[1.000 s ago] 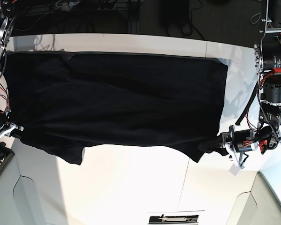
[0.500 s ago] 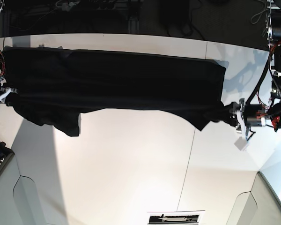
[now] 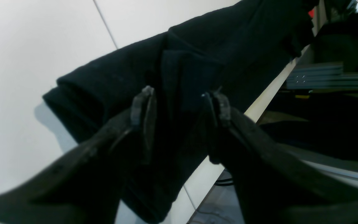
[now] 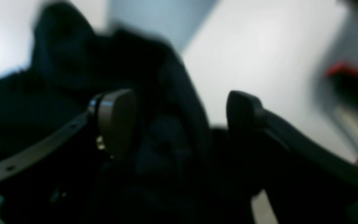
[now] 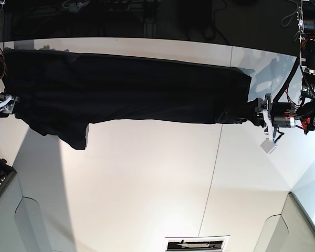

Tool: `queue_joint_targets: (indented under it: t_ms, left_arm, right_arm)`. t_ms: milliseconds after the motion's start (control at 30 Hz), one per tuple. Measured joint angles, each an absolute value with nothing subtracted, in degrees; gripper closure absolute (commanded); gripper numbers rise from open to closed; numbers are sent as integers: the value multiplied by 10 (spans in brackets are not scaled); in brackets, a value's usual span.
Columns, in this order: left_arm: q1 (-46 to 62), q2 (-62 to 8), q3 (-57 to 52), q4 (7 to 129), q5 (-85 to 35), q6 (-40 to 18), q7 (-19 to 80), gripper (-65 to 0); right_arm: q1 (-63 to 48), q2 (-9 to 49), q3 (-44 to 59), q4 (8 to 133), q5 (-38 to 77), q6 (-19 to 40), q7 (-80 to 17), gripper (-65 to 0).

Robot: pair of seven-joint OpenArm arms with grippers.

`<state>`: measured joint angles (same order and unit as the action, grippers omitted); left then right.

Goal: Layout the t-shirt on the table in an organized manner, then fold the t-shirt properly
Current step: 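Fold the grasped edge over the shirt with both grippers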

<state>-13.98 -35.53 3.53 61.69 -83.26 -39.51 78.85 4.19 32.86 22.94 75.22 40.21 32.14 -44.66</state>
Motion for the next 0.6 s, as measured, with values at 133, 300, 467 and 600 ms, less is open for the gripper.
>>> queue_joint_targets:
  t_ms: [133, 300, 467, 600]
  left_arm:
    - [-140, -355, 35, 617, -833, -395, 788, -279]
    - [-140, -355, 35, 617, -832, -395, 788, -279]
    - [-140, -345, 35, 617, -830, -395, 788, -279]
    - [-140, -340, 35, 617, -818, -395, 788, -279]
  right_arm:
    - [84, 319, 229, 753, 401, 321, -447, -449]
    - [120, 309, 203, 725, 383, 322, -446, -449]
    - [149, 280, 142, 660, 361, 321, -419, -449]
    - [154, 257, 97, 642, 347, 321, -405, -440]
